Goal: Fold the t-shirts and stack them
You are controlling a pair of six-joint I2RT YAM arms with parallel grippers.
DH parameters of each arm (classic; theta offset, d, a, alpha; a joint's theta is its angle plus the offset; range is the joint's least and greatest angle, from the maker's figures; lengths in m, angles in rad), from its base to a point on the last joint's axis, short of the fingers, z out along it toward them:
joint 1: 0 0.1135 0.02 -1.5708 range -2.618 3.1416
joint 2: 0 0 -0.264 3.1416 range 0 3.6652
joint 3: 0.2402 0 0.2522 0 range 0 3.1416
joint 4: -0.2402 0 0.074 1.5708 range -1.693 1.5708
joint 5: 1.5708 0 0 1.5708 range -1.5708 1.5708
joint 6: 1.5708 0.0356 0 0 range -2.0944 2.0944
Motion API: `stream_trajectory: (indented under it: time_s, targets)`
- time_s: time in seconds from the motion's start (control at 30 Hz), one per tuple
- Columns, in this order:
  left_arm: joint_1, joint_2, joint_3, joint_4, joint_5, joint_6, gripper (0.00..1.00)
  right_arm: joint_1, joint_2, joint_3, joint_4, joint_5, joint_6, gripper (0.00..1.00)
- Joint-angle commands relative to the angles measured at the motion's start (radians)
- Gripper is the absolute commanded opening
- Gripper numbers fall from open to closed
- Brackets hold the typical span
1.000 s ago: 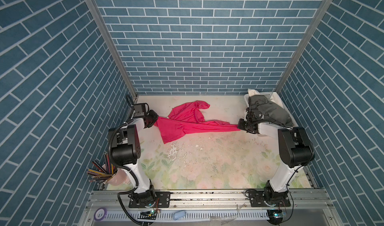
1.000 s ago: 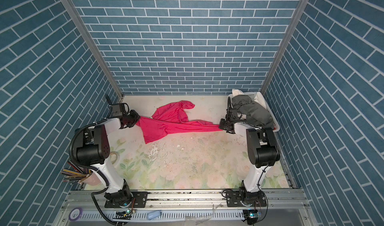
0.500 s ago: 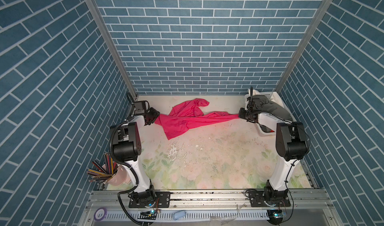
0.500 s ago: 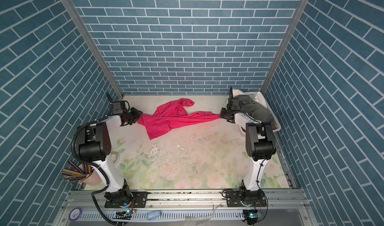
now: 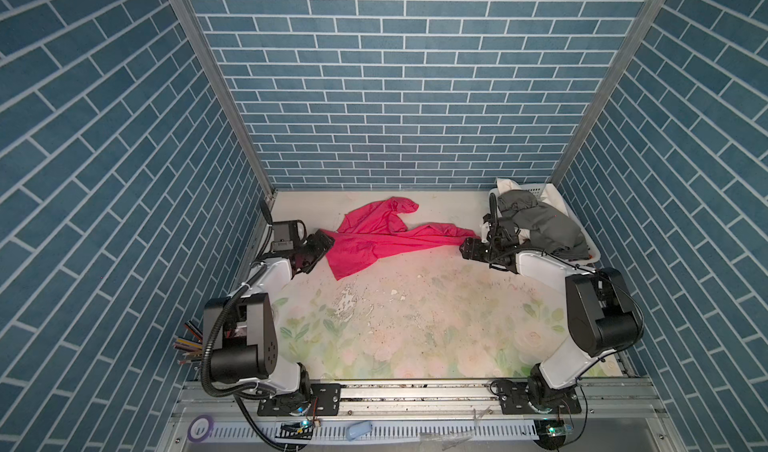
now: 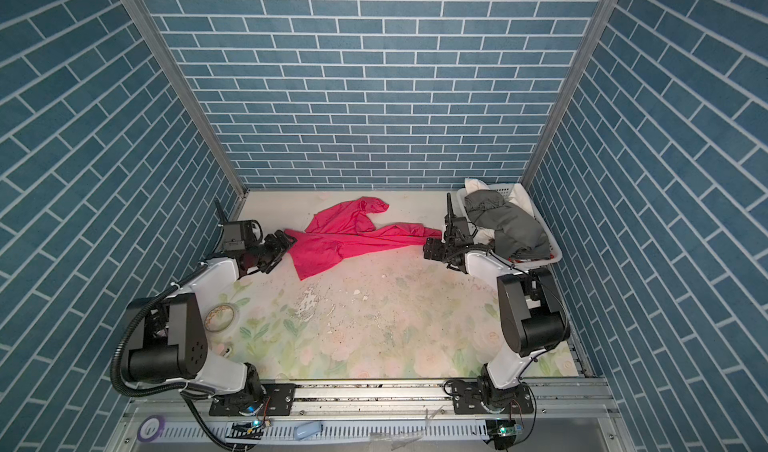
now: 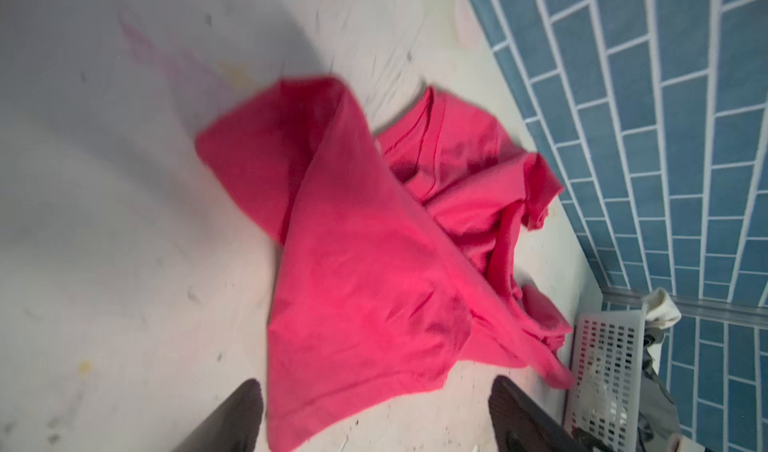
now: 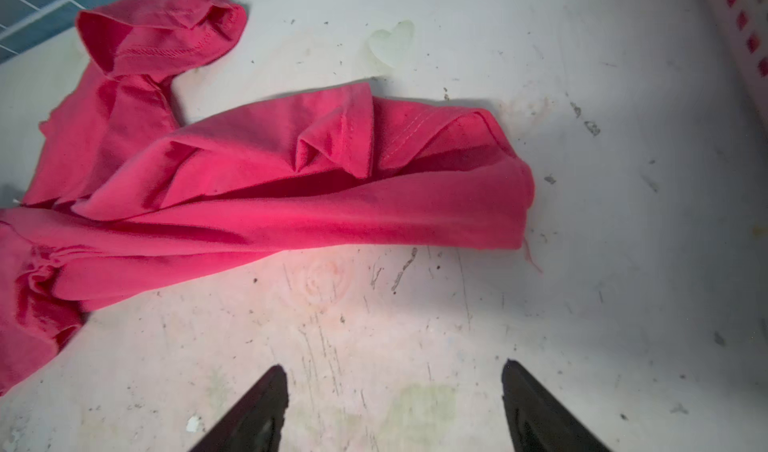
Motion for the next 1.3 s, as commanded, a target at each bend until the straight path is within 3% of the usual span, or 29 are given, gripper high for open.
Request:
stream_trajectory:
  time_s: [0.0, 0.3, 0.57, 0.8, 1.07, 1.27]
  targets:
    - [0.002, 0.001, -0.07, -0.049, -0.005, 0.002, 0.82, 0.01, -0.044, -0.053, 0.038, -0.008, 0.038, 0.83]
    - [-0.015, 0.074, -0.121, 0.01, 0.004, -0.035, 0.71, 0.02, -0.054, -0.13, 0.093, -0.027, 0.07, 0.84]
    - [-0.072, 0.125, -0.095, 0.01, -0.035, -0.017, 0.52, 0.022, -0.069, -0.155, 0.105, -0.01, 0.071, 0.84]
    - [-0.074, 0.154, -0.097, -0.005, -0.044, 0.047, 0.0, 0.02, -0.078, -0.162, 0.114, -0.002, 0.071, 0.84]
    - [-0.085, -0.004, -0.052, -0.168, -0.046, 0.087, 0.0, 0.02, -0.081, -0.146, 0.109, 0.003, 0.066, 0.85]
    - [-0.098, -0.162, -0.104, -0.272, 0.002, 0.033, 0.0, 0.019, -0.087, -0.146, 0.102, 0.008, 0.061, 0.85]
